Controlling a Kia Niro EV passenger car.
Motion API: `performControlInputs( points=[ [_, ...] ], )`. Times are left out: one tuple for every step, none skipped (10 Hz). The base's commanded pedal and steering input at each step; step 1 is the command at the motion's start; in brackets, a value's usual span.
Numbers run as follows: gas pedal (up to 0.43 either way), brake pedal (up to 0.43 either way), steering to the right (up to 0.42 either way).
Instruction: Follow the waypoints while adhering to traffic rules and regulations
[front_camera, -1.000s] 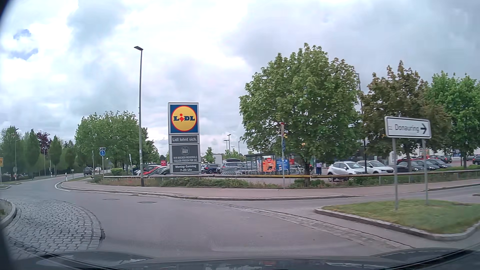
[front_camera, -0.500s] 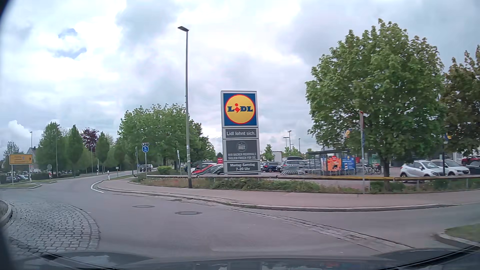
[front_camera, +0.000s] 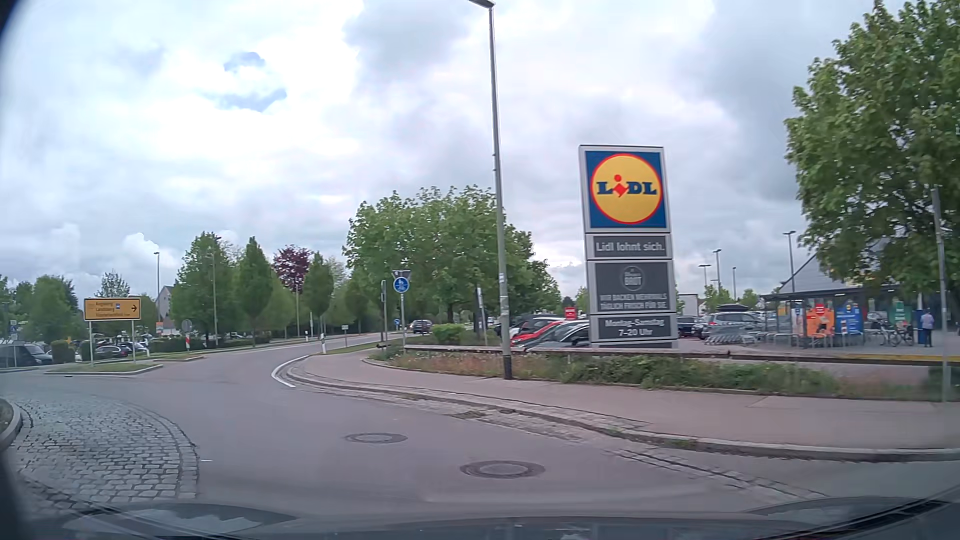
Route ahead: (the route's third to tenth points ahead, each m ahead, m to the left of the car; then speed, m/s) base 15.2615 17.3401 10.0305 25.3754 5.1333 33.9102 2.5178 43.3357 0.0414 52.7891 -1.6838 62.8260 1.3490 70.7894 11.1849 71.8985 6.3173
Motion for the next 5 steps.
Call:
performControlInputs(
  points=[
    [0.13,0.006,-0.311],
    [0.13,0.006,-0.311],
    [0.13,0.012,-0.31],
    [0.13,0.012,-0.308],
    [0.13,0.012,-0.304]
  ],
)
